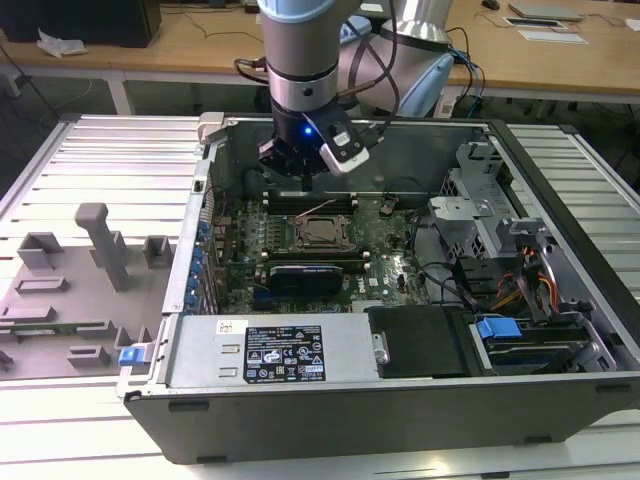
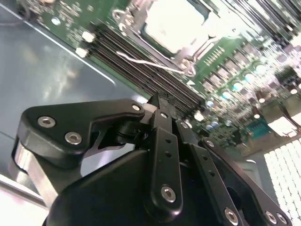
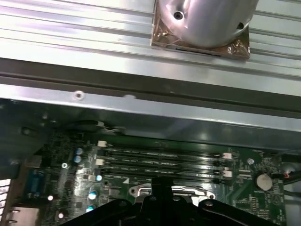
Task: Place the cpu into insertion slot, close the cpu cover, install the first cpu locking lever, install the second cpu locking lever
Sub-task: 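Install the first cpu locking lever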
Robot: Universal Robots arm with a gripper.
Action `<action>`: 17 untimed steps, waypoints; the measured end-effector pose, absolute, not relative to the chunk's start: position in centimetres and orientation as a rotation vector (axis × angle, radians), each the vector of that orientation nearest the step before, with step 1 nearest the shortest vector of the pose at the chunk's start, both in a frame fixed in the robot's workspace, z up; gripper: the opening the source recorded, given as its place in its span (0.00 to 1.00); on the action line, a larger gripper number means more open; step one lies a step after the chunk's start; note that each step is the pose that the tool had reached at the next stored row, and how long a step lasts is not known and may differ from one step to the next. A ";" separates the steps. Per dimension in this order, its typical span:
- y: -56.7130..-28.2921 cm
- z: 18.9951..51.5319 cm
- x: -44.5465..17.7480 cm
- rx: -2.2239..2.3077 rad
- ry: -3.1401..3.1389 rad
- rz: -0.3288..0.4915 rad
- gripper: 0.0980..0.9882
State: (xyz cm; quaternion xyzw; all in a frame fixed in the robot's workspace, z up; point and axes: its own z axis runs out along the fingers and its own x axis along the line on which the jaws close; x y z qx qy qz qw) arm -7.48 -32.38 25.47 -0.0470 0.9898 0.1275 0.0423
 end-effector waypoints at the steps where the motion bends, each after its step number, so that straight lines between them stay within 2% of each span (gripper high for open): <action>1: -32.4 25.5 -7.3 -0.144 3.029 0.390 0.01; 17: -32.4 25.0 -7.3 -0.157 2.934 0.360 0.01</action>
